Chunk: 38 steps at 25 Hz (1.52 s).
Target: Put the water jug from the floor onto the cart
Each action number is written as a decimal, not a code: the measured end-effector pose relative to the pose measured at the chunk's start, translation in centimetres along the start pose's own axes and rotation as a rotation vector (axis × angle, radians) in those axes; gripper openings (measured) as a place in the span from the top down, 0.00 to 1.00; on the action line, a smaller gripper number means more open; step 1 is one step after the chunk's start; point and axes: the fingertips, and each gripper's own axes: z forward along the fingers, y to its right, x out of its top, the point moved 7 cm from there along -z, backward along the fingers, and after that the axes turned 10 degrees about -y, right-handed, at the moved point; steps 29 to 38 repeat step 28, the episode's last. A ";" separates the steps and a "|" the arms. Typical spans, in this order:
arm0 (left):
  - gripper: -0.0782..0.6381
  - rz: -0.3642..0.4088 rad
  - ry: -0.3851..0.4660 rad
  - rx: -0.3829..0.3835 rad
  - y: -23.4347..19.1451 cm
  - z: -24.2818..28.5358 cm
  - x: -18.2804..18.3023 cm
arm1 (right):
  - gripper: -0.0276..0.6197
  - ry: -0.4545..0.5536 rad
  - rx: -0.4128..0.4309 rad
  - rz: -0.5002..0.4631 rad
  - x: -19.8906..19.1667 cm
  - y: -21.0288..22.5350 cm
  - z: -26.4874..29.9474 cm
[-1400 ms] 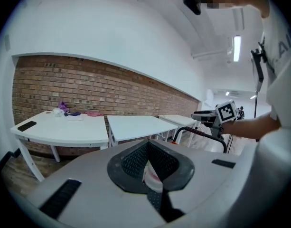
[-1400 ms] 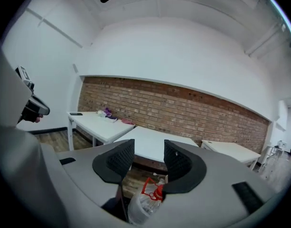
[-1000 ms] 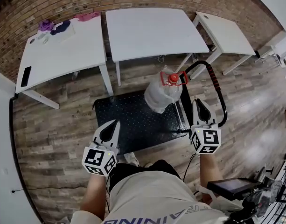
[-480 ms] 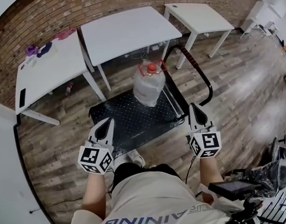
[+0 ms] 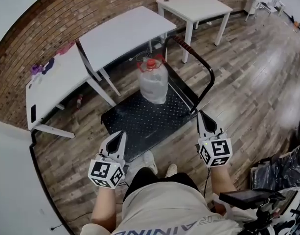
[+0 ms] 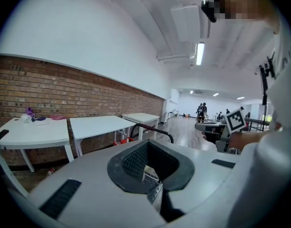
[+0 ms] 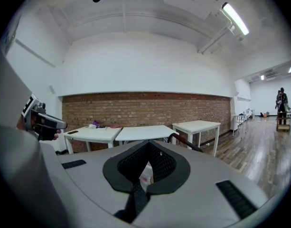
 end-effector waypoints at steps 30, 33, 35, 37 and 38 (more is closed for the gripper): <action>0.89 -0.013 0.112 0.003 -7.9 -5.8 0.0 | 0.95 0.042 0.023 -0.096 4.4 -11.4 0.0; 0.89 -0.013 0.112 0.003 -7.9 -5.8 0.0 | 0.95 0.042 0.023 -0.096 4.4 -11.4 0.0; 0.89 -0.013 0.112 0.003 -7.9 -5.8 0.0 | 0.95 0.042 0.023 -0.096 4.4 -11.4 0.0; 0.89 -0.013 0.112 0.003 -7.9 -5.8 0.0 | 0.95 0.042 0.023 -0.096 4.4 -11.4 0.0; 0.89 -0.013 0.112 0.003 -7.9 -5.8 0.0 | 0.95 0.042 0.023 -0.096 4.4 -11.4 0.0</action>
